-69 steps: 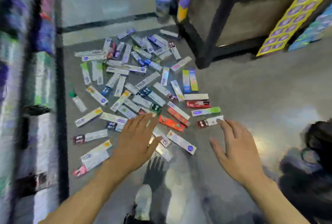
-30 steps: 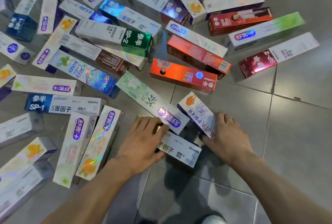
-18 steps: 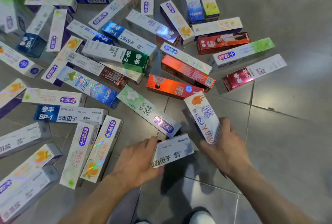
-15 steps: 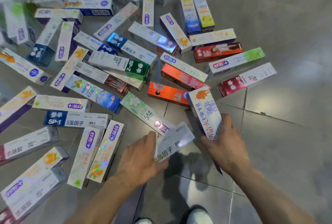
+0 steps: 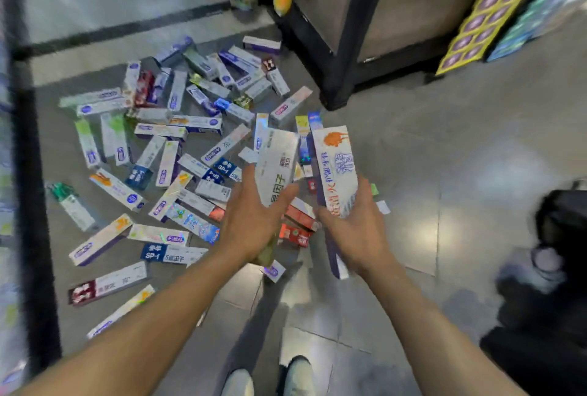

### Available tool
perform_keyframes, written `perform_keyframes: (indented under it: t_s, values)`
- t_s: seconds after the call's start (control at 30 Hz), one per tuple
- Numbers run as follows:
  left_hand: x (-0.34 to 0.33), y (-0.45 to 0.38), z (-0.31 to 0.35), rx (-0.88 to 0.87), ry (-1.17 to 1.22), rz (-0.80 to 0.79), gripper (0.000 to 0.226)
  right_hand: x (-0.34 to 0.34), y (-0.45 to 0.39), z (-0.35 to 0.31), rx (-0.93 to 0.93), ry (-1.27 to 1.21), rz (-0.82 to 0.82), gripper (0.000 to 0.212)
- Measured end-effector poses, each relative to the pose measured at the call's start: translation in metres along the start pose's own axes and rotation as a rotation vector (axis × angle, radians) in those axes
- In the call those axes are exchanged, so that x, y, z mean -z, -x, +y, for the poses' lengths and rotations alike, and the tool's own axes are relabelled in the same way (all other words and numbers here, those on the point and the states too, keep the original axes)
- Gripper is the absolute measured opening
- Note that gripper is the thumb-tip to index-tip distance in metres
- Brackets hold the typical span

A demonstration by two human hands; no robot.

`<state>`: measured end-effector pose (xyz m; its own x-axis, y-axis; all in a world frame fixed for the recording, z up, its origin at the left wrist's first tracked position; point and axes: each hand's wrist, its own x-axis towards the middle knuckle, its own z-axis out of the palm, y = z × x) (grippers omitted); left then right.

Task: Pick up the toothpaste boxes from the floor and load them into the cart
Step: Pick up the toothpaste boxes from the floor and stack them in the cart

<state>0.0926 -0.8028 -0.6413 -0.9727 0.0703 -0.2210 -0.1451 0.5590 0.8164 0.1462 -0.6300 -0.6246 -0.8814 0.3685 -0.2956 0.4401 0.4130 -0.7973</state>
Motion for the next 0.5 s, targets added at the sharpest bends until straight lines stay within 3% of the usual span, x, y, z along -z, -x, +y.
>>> perform_keyframes:
  t_s: [0.17,0.27,0.5]
  values:
    - [0.091,0.042,0.161,-0.058,0.159,-0.030,0.051,0.104,0.042,-0.150,0.089,-0.118,-0.023,0.064]
    - [0.140,0.076,0.243,-0.125,0.200,-0.018,0.057,0.160,0.084,-0.226,0.193,-0.207,0.018,0.069]
    - [0.217,0.165,0.379,-0.306,0.379,0.046,0.056,0.249,0.196,-0.328,0.388,-0.355,0.118,0.074]
